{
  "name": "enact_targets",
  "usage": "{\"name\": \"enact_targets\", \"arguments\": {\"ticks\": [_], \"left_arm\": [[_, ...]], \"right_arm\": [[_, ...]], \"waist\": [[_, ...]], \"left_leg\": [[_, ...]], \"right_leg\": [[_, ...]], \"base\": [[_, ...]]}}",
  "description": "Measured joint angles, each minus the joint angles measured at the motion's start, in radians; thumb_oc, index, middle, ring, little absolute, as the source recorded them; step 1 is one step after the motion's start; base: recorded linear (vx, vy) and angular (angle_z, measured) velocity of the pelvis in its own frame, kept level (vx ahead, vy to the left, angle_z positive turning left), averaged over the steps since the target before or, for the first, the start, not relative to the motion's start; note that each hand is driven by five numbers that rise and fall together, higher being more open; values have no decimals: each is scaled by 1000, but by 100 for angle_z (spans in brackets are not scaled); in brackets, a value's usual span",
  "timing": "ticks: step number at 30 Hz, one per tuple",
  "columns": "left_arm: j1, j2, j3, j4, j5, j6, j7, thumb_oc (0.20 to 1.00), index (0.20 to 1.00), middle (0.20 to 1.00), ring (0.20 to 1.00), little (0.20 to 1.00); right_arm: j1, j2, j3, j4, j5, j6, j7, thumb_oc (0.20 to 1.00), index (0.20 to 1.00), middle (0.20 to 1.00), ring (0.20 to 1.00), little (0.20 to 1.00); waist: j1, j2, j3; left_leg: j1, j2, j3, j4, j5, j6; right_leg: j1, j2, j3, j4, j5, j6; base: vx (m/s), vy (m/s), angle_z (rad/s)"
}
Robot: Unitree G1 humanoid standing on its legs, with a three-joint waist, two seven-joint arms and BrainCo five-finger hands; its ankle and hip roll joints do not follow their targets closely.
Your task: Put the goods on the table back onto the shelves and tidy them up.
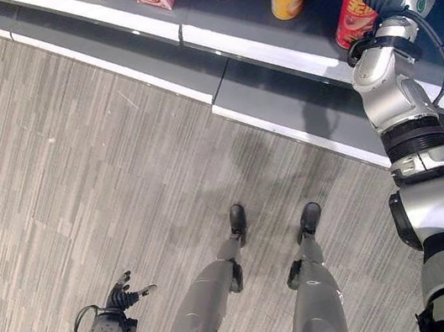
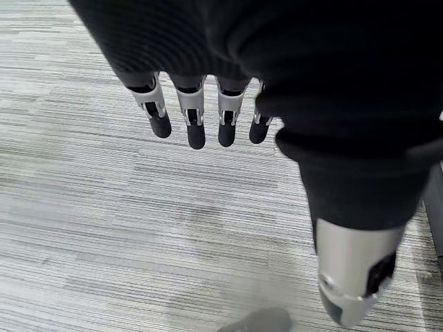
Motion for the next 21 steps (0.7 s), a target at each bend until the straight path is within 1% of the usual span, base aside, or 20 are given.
{"name": "enact_targets", "arguments": {"ticks": [6, 12, 21], "left_arm": [[-1, 0, 0, 0, -31, 0, 0, 1000, 1000, 1000, 1000, 1000], [-1, 0, 0, 0, -32, 0, 0, 1000, 1000, 1000, 1000, 1000], [-1, 0, 0, 0, -36, 0, 1, 1000, 1000, 1000, 1000, 1000]], "right_arm": [[-5, 0, 5, 7, 2, 0, 1, 200, 200, 200, 200, 200], [-34, 0, 33, 39, 4, 0, 1, 200, 200, 200, 200, 200], [-39, -1, 38, 46, 10, 1, 1, 200, 200, 200, 200, 200]], "waist": [[1, 1, -1], [-2, 2, -1], [-1, 2, -1]], "left_leg": [[0, 0, 0, 0, 0, 0], [0, 0, 0, 0, 1, 2], [0, -1, 0, 0, 2, 4]], "right_leg": [[0, 0, 0, 0, 0, 0], [0, 0, 0, 0, 2, 0], [0, -1, 1, 0, 4, -1]], "base": [[0, 0, 0], [0, 0, 0], [0, 0, 0]]}}
